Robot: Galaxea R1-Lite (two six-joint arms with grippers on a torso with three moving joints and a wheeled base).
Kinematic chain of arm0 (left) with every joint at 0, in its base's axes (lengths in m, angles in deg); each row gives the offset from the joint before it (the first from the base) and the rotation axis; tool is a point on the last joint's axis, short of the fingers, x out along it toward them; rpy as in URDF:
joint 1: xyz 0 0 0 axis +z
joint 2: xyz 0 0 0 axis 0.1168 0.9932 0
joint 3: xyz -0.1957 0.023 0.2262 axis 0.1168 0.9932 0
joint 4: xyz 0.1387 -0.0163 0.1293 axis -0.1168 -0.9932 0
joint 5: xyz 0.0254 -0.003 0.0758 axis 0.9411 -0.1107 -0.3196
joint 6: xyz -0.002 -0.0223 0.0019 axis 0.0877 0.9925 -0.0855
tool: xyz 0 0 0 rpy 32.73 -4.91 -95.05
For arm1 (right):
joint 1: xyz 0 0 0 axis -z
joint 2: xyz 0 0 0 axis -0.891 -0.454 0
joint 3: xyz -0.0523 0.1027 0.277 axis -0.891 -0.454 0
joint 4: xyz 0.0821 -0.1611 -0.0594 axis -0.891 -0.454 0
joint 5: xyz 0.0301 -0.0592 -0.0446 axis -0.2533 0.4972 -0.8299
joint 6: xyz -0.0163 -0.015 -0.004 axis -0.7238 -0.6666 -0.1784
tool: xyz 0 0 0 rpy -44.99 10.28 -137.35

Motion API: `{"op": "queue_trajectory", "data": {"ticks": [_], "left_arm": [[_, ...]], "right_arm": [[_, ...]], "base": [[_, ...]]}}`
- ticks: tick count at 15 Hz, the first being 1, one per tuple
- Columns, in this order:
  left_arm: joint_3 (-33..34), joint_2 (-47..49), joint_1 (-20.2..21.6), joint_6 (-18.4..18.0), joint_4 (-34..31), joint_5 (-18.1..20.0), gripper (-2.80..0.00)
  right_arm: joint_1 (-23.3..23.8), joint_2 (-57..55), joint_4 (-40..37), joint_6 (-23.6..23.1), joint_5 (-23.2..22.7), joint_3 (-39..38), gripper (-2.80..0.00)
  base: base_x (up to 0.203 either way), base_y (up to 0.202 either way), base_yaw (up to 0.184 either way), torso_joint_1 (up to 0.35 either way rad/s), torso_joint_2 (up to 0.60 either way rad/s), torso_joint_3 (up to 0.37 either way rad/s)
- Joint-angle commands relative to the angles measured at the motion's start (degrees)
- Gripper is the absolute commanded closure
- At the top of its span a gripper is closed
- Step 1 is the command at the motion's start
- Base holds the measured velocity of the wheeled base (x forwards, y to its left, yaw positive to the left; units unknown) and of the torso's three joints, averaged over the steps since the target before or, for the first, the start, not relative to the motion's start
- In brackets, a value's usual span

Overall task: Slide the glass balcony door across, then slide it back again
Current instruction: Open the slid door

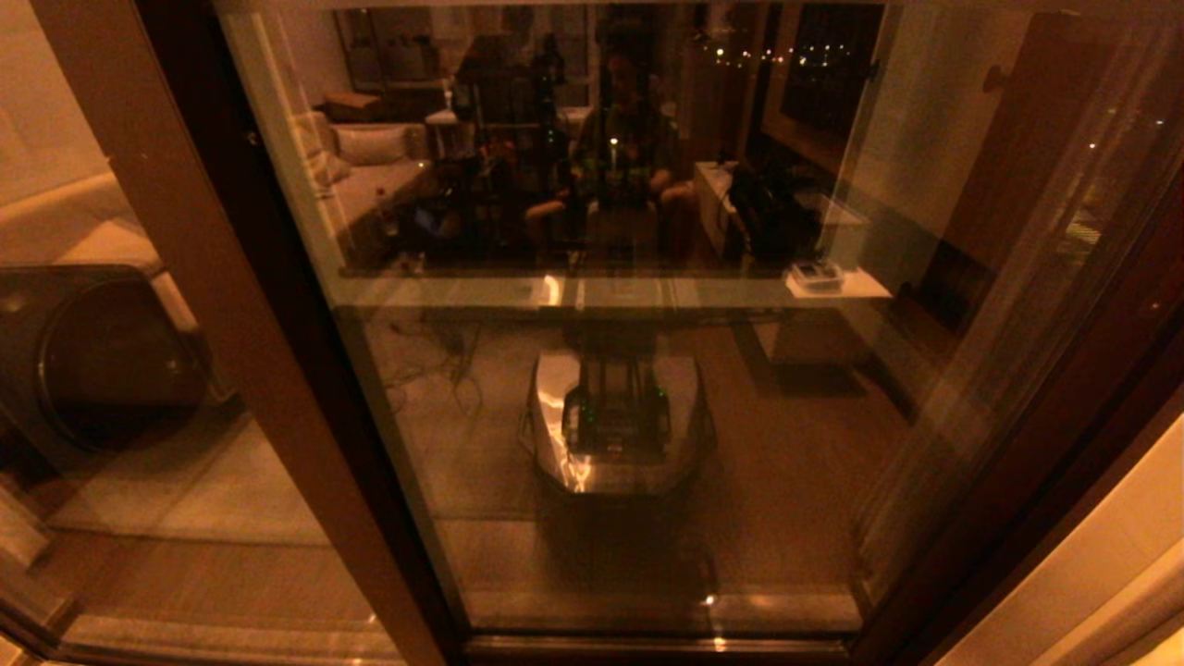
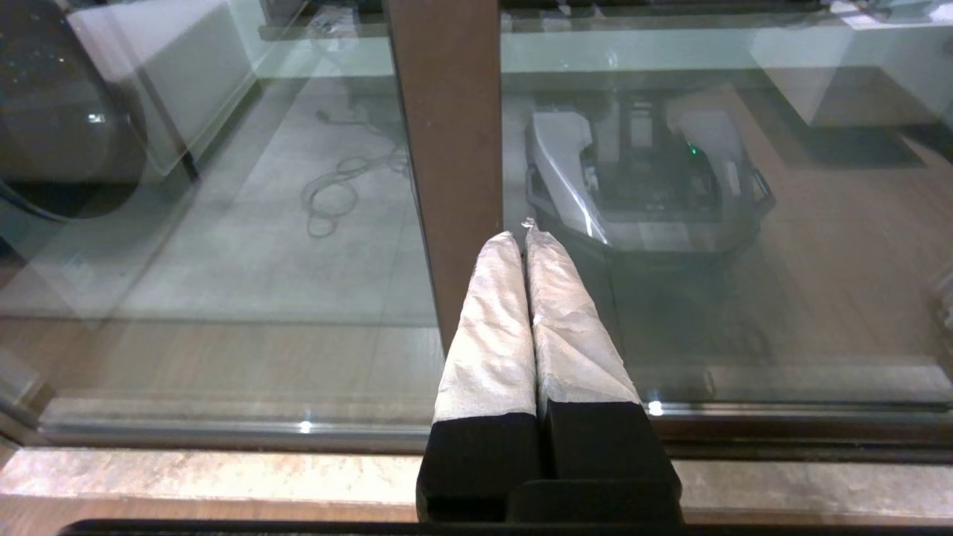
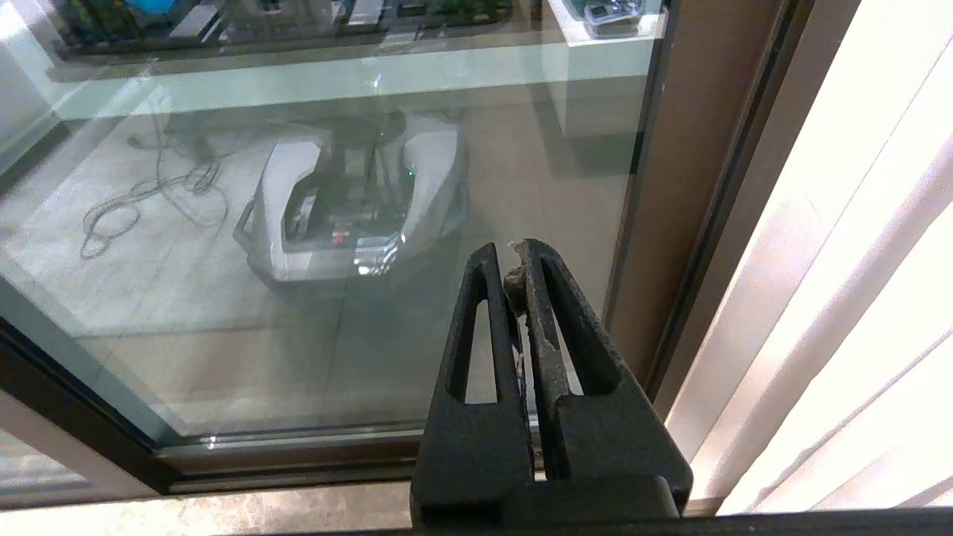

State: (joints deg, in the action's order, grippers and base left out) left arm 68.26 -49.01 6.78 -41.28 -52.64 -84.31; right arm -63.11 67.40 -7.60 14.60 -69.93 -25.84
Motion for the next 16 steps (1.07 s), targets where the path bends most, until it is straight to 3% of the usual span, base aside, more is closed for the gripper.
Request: {"op": "queue_trajectory", "data": {"ticks": [1, 5, 7, 9, 12, 16], "left_arm": [[0.01, -0.01, 0.01, -0.01, 0.00, 0.01, 0.00], [0.01, -0.01, 0.01, -0.01, 0.00, 0.01, 0.00], [0.01, -0.01, 0.01, -0.01, 0.00, 0.01, 0.00], [0.01, -0.01, 0.01, -0.01, 0.00, 0.01, 0.00], [0.01, -0.01, 0.01, -0.01, 0.00, 0.01, 0.00], [0.01, -0.01, 0.01, -0.01, 0.00, 0.01, 0.00]], "right_arm": [[-0.07, 0.00, 0.04, -0.09, -0.02, 0.00, 0.00], [-0.03, 0.00, 0.04, -0.34, 0.03, 0.00, 0.00], [0.02, 0.00, 0.13, -4.56, -0.49, -0.09, 0.00], [0.02, -0.11, 2.04, -5.74, -0.61, 1.50, 0.00], [-0.02, -4.77, 0.88, -6.21, -1.81, 16.87, 0.00], [-0.05, -25.13, -3.58, -7.68, -3.61, 36.83, 0.00]], "base": [[0.000, 0.000, 0.000, 0.000, 0.00, 0.000], [0.000, 0.000, 0.000, 0.000, 0.00, 0.000], [0.000, 0.000, 0.000, 0.000, 0.00, 0.000], [0.000, 0.000, 0.000, 0.000, 0.00, 0.000], [0.000, 0.000, 0.000, 0.000, 0.00, 0.000], [0.000, 0.000, 0.000, 0.000, 0.00, 0.000]]}}
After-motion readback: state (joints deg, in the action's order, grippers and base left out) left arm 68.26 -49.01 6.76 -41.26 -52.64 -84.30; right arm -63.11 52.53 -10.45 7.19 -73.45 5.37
